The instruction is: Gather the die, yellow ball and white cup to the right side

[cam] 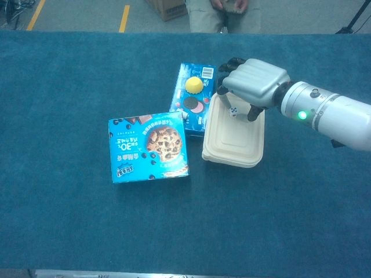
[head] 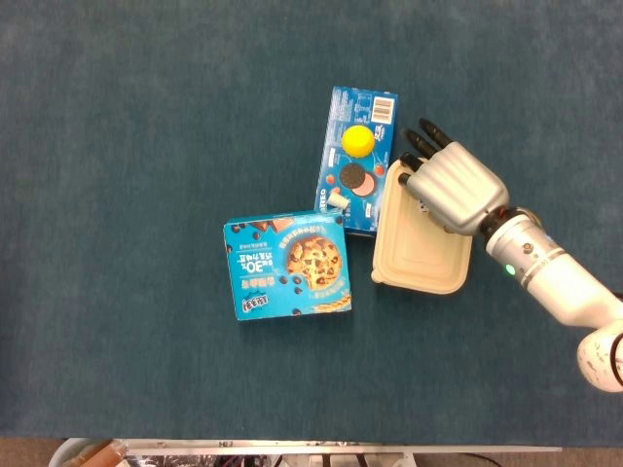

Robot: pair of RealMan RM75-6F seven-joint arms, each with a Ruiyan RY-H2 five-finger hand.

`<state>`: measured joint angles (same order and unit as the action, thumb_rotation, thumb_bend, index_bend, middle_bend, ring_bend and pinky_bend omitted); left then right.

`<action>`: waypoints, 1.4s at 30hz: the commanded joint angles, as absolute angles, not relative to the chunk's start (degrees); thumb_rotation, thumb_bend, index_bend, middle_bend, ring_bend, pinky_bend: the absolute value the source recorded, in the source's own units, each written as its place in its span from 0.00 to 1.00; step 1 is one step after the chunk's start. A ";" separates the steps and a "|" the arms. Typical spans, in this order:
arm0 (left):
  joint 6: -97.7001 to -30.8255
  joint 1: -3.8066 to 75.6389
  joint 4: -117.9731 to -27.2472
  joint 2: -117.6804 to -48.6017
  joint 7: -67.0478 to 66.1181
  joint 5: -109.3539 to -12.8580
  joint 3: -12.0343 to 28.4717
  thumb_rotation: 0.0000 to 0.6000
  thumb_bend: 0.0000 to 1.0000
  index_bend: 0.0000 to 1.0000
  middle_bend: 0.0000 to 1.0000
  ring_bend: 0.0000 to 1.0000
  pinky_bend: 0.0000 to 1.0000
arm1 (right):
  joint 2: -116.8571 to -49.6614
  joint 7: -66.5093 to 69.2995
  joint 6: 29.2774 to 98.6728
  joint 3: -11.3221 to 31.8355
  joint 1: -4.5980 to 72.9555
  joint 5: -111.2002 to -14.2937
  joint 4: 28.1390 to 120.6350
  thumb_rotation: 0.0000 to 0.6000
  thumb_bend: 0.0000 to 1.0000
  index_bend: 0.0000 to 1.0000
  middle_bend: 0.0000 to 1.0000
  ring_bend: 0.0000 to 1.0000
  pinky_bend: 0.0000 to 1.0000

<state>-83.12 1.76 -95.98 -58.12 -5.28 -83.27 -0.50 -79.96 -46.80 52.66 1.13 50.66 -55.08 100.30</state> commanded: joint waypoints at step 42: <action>-83.08 1.44 -95.43 -58.50 -4.06 -83.88 -0.75 0.87 0.29 0.36 0.40 0.33 0.24 | -73.38 -44.47 56.80 3.51 50.98 -47.90 99.32 1.00 0.33 0.48 0.29 0.06 0.06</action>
